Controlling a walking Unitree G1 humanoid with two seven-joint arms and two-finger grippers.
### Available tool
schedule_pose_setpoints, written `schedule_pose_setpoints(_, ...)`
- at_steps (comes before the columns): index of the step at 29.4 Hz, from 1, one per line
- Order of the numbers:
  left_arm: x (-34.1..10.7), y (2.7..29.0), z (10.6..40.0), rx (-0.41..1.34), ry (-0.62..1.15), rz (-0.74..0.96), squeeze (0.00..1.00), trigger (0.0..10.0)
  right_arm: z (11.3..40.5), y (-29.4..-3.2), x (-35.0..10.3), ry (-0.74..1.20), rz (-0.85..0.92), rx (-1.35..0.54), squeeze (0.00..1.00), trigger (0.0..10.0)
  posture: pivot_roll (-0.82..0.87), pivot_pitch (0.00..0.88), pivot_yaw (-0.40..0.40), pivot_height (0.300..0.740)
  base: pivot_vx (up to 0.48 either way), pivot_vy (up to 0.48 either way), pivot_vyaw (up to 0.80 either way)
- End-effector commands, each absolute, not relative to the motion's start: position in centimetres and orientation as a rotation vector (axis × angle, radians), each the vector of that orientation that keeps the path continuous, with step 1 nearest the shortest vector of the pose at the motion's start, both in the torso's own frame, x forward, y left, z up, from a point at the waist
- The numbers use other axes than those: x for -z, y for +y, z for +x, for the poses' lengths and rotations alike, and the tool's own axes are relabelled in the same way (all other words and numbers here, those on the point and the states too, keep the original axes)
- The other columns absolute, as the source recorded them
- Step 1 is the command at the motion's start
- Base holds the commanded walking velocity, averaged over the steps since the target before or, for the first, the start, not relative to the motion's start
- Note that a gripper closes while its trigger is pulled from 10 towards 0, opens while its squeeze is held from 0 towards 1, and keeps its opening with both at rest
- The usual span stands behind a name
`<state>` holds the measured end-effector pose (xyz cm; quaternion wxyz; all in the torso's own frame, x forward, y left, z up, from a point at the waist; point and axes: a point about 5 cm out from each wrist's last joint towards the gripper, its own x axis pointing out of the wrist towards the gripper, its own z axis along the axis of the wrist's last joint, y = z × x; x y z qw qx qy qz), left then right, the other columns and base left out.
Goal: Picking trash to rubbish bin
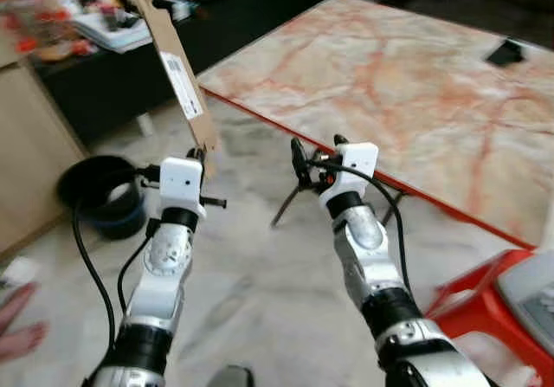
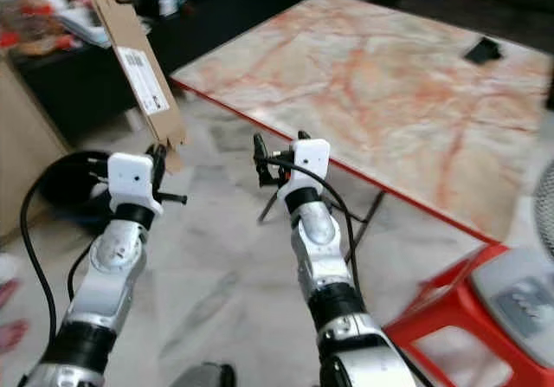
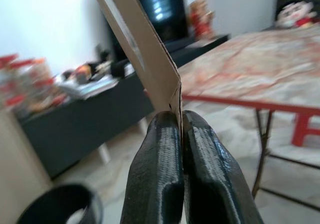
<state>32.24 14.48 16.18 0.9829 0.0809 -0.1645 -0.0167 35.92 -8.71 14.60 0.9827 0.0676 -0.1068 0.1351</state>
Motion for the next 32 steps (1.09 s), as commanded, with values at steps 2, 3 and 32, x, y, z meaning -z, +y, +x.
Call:
schedule_pose_setpoints(2,-16.1,14.6,32.1,0.022,-0.323,0.140,0.00,10.0,36.0,-8.6,-14.8,-0.218,0.138,-0.279,0.00,10.0,0.10,0.164,-0.023,0.740,0.000,0.000,0.80)
schedule_pose_setpoints(3,-16.0,14.7,32.0,0.019,-0.319,0.134,0.00,10.0,36.0,-8.6,-14.8,-0.218,0.138,-0.280,0.00,10.0,0.10,0.164,-0.023,0.740,0.000,0.000,0.80)
schedule_pose_setpoints(32,-8.1,17.2,30.8,-0.038,0.012,0.021,0.00,10.0,34.9,-9.3,-9.2,0.045,0.108,-0.324,0.00,10.0,0.09,0.195,-0.056,0.740,0.000,0.000,0.55)
